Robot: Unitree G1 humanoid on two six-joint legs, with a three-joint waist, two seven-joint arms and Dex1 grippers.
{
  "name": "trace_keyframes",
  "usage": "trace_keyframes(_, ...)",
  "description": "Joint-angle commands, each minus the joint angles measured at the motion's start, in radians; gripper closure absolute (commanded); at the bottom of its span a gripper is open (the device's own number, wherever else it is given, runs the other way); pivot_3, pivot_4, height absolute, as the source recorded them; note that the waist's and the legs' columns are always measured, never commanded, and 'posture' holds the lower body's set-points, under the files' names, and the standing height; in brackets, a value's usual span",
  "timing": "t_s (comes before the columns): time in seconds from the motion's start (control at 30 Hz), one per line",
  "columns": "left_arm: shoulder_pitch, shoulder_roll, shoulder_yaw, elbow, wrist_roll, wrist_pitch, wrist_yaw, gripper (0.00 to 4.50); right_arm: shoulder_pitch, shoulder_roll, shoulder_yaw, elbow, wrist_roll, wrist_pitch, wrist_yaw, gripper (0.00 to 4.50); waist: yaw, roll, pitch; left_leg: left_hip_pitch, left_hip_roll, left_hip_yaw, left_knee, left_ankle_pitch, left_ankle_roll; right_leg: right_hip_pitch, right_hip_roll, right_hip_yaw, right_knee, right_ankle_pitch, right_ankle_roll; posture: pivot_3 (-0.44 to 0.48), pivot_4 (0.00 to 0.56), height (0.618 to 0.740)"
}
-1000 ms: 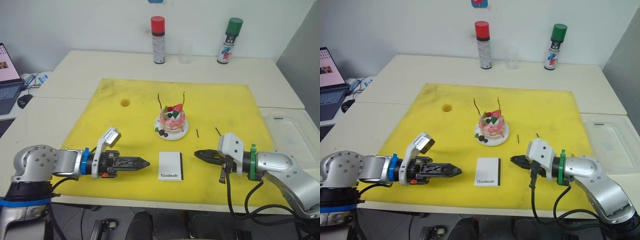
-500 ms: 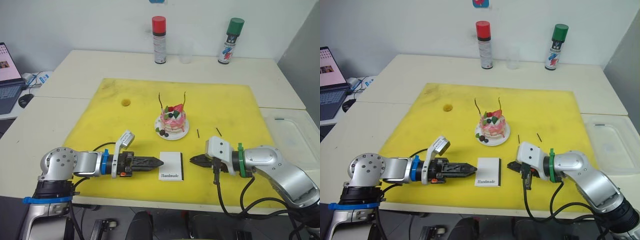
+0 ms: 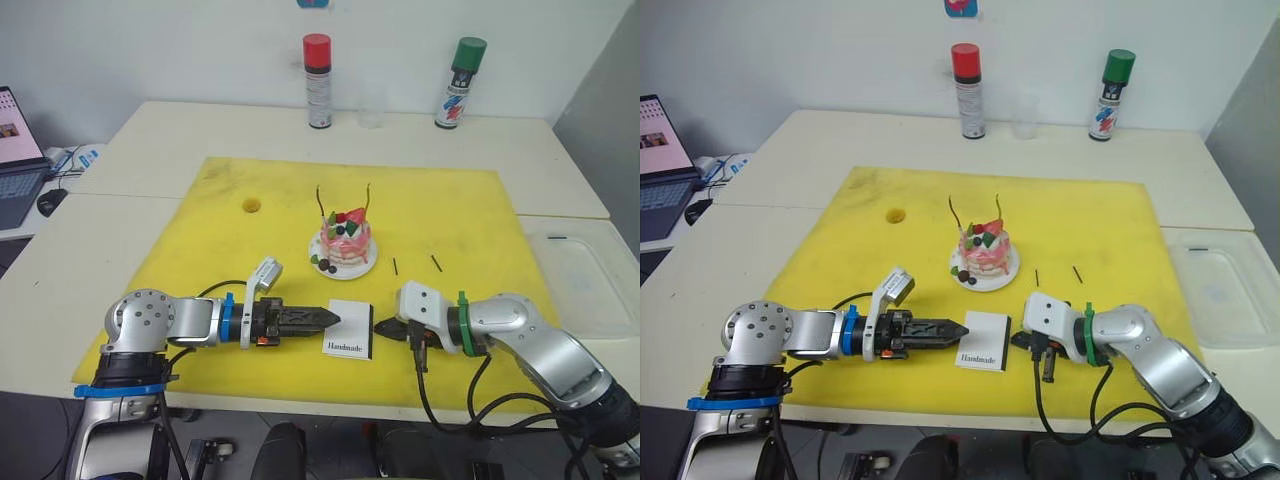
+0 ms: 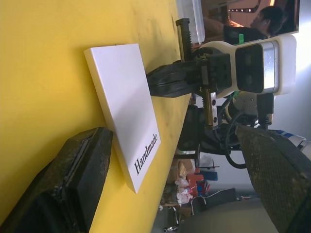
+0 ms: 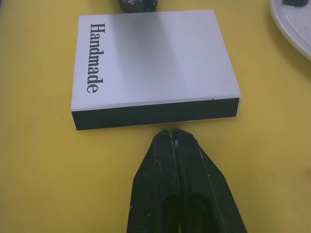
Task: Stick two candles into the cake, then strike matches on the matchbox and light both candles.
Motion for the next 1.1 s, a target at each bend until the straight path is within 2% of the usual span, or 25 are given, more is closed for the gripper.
trace_keyframes(0.03, -0.007, -0.018, -0.022, -0.006, 0.014, 0.006, 0.0, 0.0, -0.018, 0.031, 0.016, -0.009, -0.003, -0.01, 0.009, 4.47, -0.001, 0.0, 0.0, 0.0, 0.0, 0.0, 0.0, 0.0, -0.001, 0.0, 0.0, 0.0, 0.0, 0.0, 0.0, 0.0, 0.15, 0.724)
trace_keyframes(0.37, 0.015, -0.055, -0.001, -0.016, 0.022, 0.006, 0.031, 0.0, -0.025, 0.071, 0.017, -0.025, 0.006, 0.017, 0.021, 4.47, -0.001, 0.0, 0.0, 0.001, 0.0, 0.0, 0.0, 0.001, -0.002, 0.0, 0.0, 0.0, 0.002, 0.0, 0.001, 0.0, 0.15, 0.724)
trace_keyframes(0.8, 0.025, -0.042, 0.036, -0.014, -0.054, 0.006, 0.056, 0.0, -0.015, -0.075, -0.036, 0.009, -0.048, -0.076, 0.068, 4.47, 0.002, 0.0, 0.0, -0.001, -0.001, 0.0, 0.0, 0.001, -0.002, 0.0, -0.001, 0.0, -0.001, 0.0, 0.001, 0.0, 0.15, 0.724)
trace_keyframes(1.1, 0.027, -0.05, 0.033, -0.009, -0.069, 0.006, 0.086, 0.0, -0.016, -0.063, 0.004, 0.011, -0.076, -0.089, 0.067, 4.47, 0.002, 0.0, 0.0, -0.001, -0.001, -0.001, -0.001, 0.001, -0.002, 0.0, -0.001, 0.0, -0.002, 0.0, 0.001, 0.0, 0.15, 0.724)
